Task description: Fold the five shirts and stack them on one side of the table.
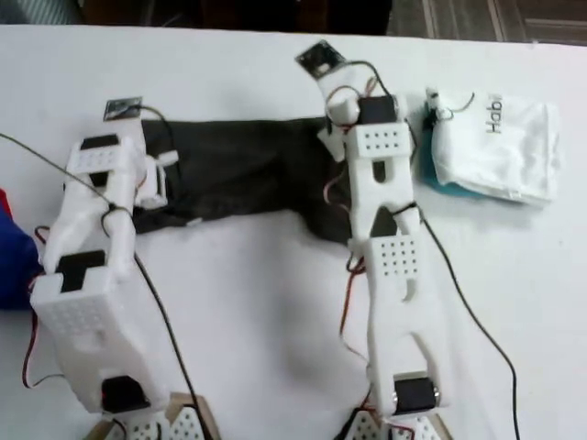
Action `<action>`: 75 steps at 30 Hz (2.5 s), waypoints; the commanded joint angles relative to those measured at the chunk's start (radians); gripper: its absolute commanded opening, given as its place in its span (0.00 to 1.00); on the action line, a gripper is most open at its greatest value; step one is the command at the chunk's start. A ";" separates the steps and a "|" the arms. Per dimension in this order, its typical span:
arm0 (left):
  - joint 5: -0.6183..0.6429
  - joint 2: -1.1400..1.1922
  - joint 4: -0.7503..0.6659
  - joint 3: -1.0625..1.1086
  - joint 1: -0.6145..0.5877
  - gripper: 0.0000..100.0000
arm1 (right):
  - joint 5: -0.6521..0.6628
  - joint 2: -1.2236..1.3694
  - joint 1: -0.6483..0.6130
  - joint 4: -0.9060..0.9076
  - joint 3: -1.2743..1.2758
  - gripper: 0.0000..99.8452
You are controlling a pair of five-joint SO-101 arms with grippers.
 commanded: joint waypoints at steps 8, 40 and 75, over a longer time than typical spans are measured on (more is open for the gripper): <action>-0.003 -0.005 -0.032 0.002 -0.029 0.17 | -0.011 -0.108 0.170 0.007 -0.034 0.38; -0.005 -0.005 -0.035 0.010 -0.029 0.17 | -0.009 0.018 0.022 -0.094 -0.044 0.29; -0.006 -0.005 -0.037 0.010 -0.029 0.17 | 0.175 -0.048 0.166 0.168 0.092 0.23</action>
